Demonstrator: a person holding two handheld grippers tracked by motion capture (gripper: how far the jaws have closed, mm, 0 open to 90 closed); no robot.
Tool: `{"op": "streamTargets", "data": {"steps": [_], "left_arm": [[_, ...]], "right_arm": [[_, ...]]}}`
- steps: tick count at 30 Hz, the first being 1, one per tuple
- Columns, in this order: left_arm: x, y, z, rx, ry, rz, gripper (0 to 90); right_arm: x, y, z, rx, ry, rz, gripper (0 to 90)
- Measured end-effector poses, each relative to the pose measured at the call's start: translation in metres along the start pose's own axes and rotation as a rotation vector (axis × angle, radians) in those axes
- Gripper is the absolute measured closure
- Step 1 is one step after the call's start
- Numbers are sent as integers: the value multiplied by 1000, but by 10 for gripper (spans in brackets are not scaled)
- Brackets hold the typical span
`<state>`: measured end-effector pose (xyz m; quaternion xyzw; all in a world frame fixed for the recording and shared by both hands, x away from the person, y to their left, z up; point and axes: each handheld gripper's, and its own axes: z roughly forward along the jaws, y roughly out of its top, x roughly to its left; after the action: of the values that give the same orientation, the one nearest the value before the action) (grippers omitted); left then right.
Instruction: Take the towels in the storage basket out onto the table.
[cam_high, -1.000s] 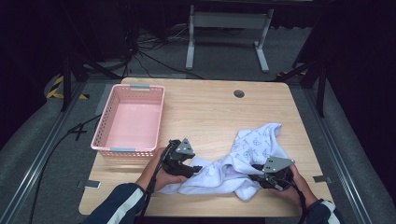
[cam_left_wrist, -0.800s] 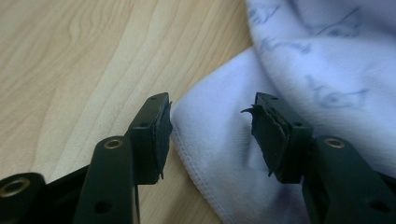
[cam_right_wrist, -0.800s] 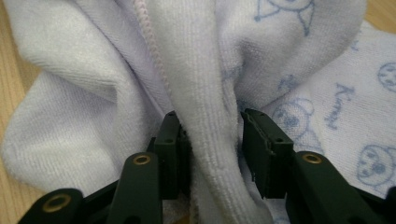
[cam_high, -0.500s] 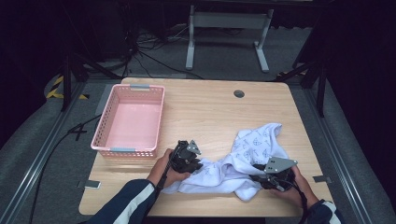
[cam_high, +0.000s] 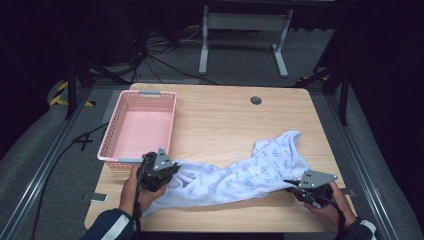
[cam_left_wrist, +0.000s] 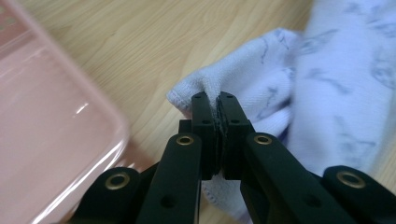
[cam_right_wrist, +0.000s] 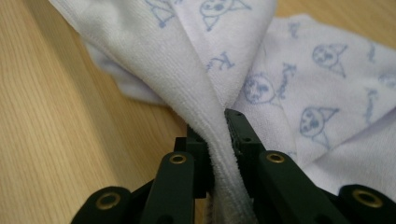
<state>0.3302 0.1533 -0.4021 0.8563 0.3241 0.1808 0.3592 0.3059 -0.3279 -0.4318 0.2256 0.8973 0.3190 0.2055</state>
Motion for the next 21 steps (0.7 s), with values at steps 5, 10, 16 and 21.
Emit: {"op": "streamTargets", "data": {"steps": [5, 10, 16, 21], "left_arm": [[11, -28, -26, -12, 47, -62, 872], [13, -51, -37, 16, 38, -113, 870], [9, -70, -38, 40, -2, -115, 795], [4, -60, -32, 27, 5, -119, 540]], "right_arm": [[-6, -8, 2, 50, -4, 36, 808], [-8, -14, 3, 107, 10, 64, 800], [-10, -15, -1, 123, 24, 99, 542], [-16, -7, -22, 40, -8, 144, 440]]}}
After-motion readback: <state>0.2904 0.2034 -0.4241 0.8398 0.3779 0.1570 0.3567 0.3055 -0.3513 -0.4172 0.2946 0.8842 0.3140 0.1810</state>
